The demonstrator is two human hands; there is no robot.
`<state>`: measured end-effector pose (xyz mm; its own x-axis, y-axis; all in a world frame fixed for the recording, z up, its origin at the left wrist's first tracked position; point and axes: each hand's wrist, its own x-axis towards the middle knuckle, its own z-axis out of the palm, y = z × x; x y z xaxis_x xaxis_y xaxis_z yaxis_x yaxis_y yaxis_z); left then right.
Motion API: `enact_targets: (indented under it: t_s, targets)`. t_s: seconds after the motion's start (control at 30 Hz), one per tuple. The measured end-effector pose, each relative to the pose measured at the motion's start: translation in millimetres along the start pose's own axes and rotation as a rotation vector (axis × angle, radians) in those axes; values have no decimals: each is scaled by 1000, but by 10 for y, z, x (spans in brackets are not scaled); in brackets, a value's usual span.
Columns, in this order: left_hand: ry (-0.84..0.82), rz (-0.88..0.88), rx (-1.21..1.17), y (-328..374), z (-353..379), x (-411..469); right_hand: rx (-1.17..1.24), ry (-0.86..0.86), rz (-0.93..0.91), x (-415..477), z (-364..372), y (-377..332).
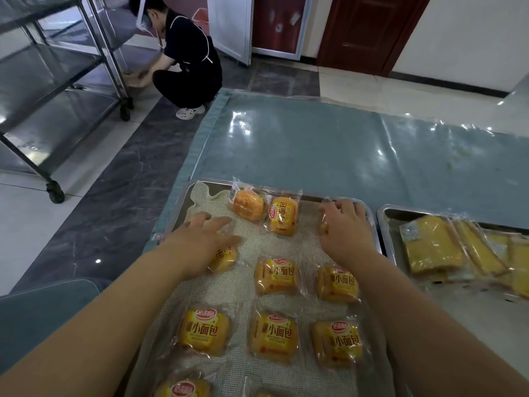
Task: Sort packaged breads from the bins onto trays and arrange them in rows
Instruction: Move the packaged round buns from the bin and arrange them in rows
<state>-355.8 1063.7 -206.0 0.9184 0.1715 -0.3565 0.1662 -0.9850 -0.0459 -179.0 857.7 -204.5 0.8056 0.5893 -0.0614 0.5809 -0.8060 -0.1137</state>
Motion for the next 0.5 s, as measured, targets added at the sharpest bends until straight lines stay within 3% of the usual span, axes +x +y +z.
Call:
enact_targets:
  t_s: [0.27, 0.5]
  targets:
    - [40, 3, -26, 30, -48, 45, -41, -19, 37, 11, 83, 160]
    - [-106, -70, -59, 188, -46, -16, 23, -30, 88, 0, 22, 326]
